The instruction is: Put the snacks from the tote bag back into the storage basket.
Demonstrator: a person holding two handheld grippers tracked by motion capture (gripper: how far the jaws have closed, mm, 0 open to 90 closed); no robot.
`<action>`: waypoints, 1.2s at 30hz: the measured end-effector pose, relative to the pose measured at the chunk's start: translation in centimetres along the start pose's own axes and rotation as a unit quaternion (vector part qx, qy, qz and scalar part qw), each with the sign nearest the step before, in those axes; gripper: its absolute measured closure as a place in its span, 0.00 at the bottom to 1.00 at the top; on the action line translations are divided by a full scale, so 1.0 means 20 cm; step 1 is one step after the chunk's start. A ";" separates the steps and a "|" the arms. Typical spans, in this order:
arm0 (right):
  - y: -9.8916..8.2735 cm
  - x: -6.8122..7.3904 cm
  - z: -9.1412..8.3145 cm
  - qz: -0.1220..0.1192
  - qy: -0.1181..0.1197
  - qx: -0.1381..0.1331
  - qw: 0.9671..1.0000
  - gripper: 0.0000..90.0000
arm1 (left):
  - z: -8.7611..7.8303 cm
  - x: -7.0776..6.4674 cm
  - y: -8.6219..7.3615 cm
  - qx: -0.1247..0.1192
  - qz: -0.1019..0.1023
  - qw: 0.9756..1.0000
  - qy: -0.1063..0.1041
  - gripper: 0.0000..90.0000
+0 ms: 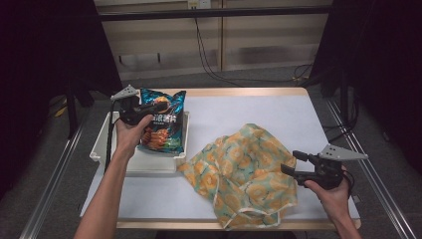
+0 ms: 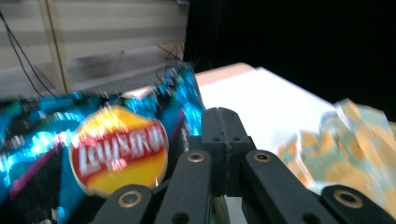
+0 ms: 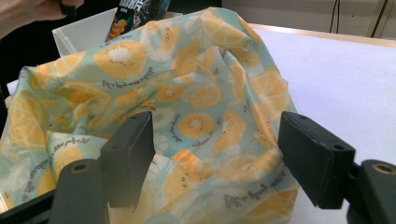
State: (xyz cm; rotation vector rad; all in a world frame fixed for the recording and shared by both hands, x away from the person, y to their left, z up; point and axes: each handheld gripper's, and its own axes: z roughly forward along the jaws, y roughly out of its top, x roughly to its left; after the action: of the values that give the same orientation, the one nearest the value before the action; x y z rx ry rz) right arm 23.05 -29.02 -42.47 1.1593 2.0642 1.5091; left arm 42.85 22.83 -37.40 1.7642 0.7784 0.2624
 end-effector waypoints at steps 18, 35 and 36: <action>0.00 0.01 -0.05 -0.002 -0.001 -0.015 1.000 0.27 | -0.16 -0.07 -0.37 0.104 0.026 0.994 0.001 1.00; -0.01 0.00 -0.04 0.003 -0.004 -0.008 1.000 0.26 | -0.04 0.04 -0.51 0.186 0.007 0.982 0.043 1.00; -0.01 0.00 -0.04 0.003 -0.003 -0.008 1.000 0.26 | -0.02 0.04 -0.51 0.194 0.006 0.980 0.039 1.00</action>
State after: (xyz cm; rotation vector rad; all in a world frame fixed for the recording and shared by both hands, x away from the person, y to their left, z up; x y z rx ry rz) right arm 22.48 -29.50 -42.41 1.1623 2.0422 1.5204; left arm 39.52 25.08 -46.72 2.1362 0.9232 0.1970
